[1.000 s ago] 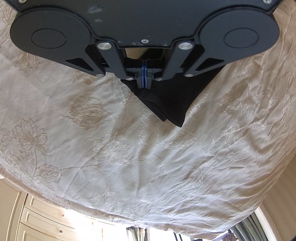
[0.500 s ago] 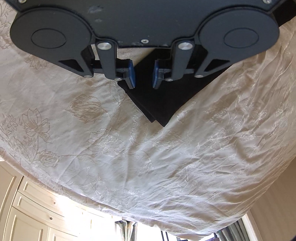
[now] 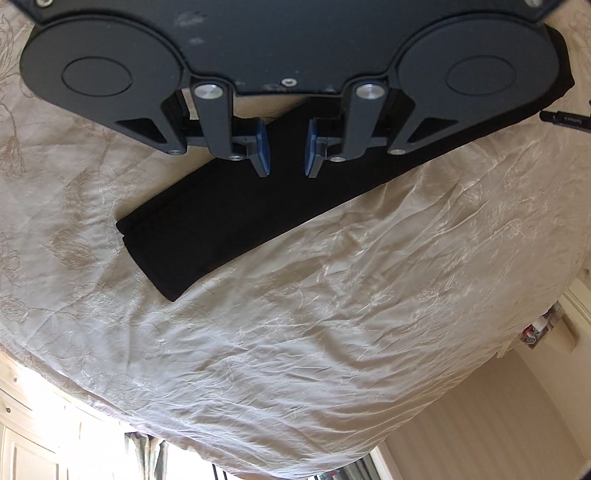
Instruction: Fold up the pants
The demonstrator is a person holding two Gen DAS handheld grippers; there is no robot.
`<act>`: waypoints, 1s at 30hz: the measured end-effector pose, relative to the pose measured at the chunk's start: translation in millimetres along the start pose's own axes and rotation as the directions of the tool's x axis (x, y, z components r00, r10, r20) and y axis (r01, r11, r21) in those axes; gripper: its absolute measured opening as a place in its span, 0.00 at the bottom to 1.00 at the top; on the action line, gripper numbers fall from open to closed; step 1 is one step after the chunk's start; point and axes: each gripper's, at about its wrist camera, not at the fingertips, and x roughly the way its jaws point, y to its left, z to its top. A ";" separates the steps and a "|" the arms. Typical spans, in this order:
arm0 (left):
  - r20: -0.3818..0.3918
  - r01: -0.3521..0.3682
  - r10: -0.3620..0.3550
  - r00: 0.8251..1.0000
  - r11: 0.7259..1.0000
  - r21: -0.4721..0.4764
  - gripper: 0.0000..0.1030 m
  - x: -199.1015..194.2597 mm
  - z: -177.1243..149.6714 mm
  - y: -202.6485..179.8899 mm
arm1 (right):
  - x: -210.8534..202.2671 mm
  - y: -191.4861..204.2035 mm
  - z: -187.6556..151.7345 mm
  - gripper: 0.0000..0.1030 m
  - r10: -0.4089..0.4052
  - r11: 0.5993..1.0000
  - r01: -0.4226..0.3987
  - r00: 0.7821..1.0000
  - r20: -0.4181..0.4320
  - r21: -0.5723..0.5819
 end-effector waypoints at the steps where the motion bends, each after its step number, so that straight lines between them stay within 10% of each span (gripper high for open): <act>1: 0.023 -0.017 0.018 1.000 0.999 -0.035 0.32 -7.2 2.6 3.1 | -2.4 6.8 -5.7 0.23 0.025 1.000 -0.025 1.000 -0.009 -0.011; 14: 0.100 0.048 -0.020 0.995 0.957 -0.287 0.33 -43.3 -77.8 8.3 | -7.1 81.6 -59.8 0.23 0.272 0.945 -0.297 0.946 -0.179 -0.134; 26: 0.120 0.101 -0.066 0.991 0.944 -0.313 0.33 9.1 -79.6 55.4 | -22.8 167.7 -140.6 0.24 0.265 0.918 -0.335 0.918 -0.296 -0.215; 30: 0.001 0.056 -0.059 0.998 0.948 -0.313 0.33 50.5 -64.6 75.3 | -16.6 198.2 -160.9 0.25 0.232 0.906 -0.328 0.914 -0.334 -0.268</act>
